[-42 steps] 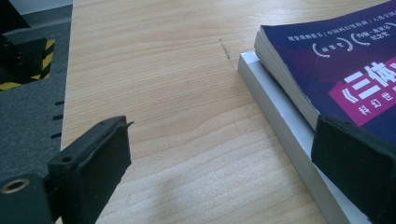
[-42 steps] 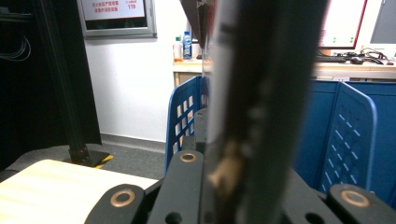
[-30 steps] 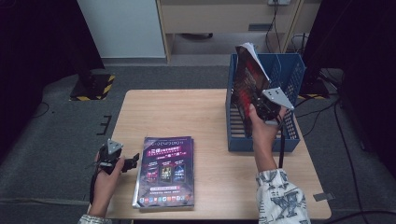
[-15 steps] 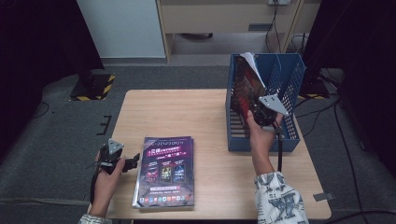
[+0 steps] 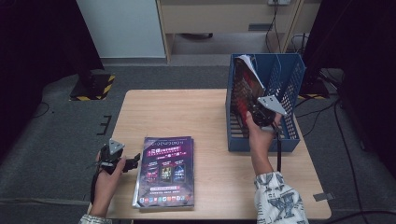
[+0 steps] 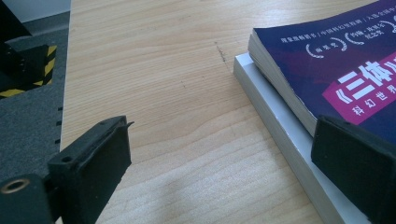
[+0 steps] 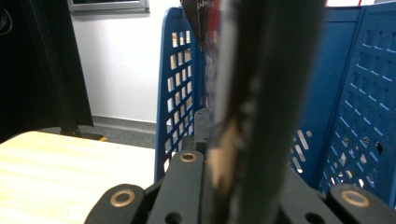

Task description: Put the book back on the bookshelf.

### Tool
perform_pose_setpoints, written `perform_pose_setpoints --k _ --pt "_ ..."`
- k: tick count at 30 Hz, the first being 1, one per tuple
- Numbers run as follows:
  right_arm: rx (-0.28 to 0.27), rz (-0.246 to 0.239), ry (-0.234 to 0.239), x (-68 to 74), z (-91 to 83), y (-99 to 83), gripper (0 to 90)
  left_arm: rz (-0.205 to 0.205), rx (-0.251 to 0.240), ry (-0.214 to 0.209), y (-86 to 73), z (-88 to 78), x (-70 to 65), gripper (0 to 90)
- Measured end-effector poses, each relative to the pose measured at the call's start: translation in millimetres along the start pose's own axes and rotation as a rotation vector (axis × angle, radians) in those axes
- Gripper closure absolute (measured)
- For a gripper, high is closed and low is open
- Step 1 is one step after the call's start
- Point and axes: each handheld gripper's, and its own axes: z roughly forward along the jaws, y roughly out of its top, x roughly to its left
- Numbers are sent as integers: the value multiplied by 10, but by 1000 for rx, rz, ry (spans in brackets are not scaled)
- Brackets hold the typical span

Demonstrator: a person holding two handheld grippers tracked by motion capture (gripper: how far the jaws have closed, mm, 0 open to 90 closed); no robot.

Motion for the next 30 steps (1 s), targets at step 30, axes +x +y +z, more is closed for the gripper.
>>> perform_pose_setpoints --k 30 --pt "65 -12 46 49 -61 -115 796 -4 -4 -4 2 -9 0 43"
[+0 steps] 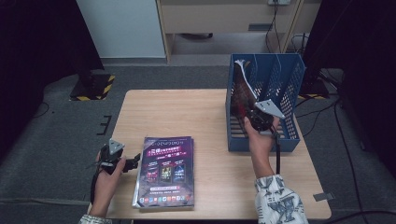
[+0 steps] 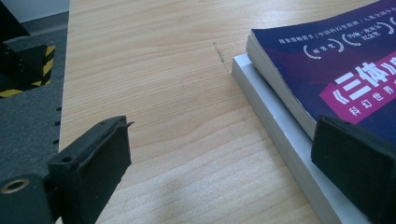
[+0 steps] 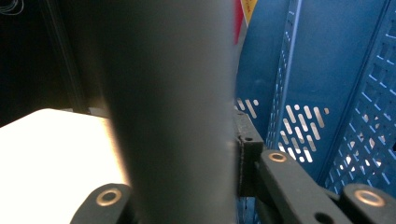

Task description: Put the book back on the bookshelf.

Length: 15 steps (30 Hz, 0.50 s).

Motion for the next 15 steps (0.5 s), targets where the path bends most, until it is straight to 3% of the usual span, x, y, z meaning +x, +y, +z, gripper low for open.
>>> perform_pose_setpoints --k 15 --pt "-31 21 36 -15 -37 111 661 3 3 -3 0 3 -4 43"
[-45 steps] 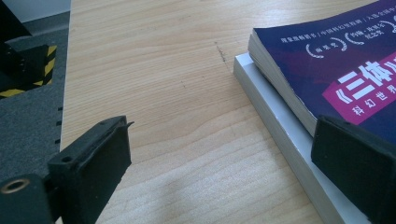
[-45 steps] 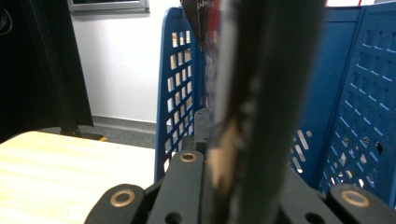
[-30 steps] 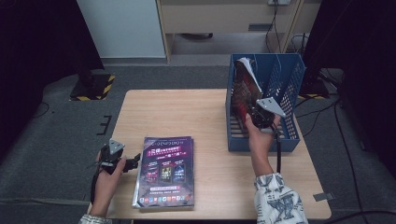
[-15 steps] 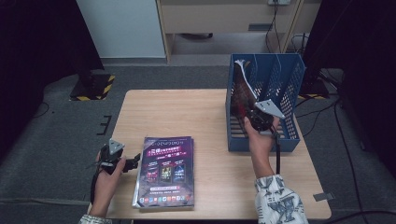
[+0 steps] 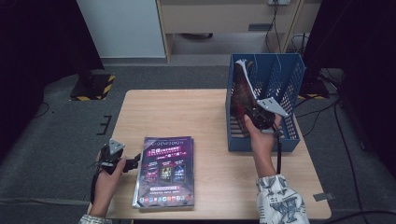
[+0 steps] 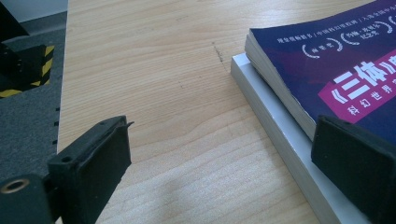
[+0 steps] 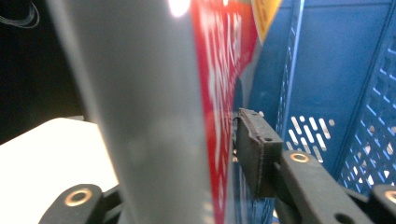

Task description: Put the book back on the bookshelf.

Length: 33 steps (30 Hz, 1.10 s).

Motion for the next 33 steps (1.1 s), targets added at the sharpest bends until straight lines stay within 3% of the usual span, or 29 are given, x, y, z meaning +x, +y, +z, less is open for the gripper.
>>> perform_pose_setpoints --k 3,8,12,14,19,23,26,33 --pt "-7 -2 2 6 -11 31 665 1 1 0 0 1 -2 43" --pt "-2 -16 16 -12 -22 60 829 3 3 -2 -1 6 -9 43" --pt "-10 -28 3 -12 -21 84 859 9 6 -2 -2 12 -16 43" --pt "-28 -21 -24 -34 -27 104 869 9 7 -1 -3 12 -17 43" --pt "-44 11 -31 -81 -4 141 870 9 6 -1 -4 15 -13 44" --pt "-53 -11 -57 -84 30 157 870 7 4 4 -3 13 -10 43" --pt "-77 -56 -101 -79 66 188 870 10 5 3 -1 12 -14 43" --pt "-69 -42 -146 -36 163 105 870 10 3 1 -1 11 -12 44"
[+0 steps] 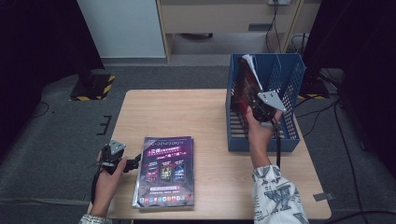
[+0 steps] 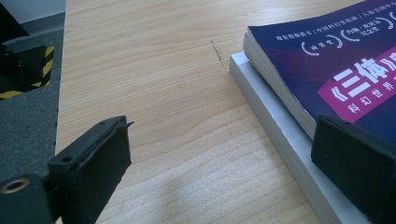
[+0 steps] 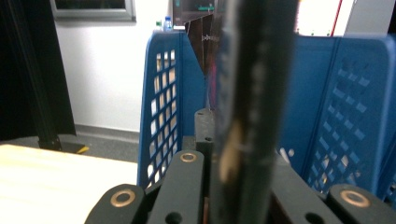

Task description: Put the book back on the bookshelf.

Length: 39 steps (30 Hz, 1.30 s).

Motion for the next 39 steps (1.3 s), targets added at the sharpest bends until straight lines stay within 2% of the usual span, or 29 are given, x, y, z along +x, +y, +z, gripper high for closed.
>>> perform_pose_setpoints --k 4,5,11,16,18,24,29,36,39 --pt "0 -25 -12 58 6 -45 868 0 1 -1 -1 2 0 43" --pt "7 -43 -2 113 -1 -52 866 4 4 -1 1 5 -9 43" --pt "17 -67 24 229 -21 -66 856 5 3 -1 2 3 -13 43" --pt "28 -74 58 329 -20 -74 837 4 4 -3 -1 5 -8 44" --pt "34 -62 67 360 -13 -71 825 6 5 -3 0 8 -10 43" --pt "44 -60 78 423 2 -70 794 9 6 -3 0 4 -15 43" --pt "52 -57 100 438 -5 -72 726 7 5 -4 -1 6 -9 43" --pt "54 -59 117 450 -27 -56 554 10 6 -4 0 3 -13 43" --pt "65 -59 127 431 -38 -49 511 10 6 -4 0 5 -13 43"
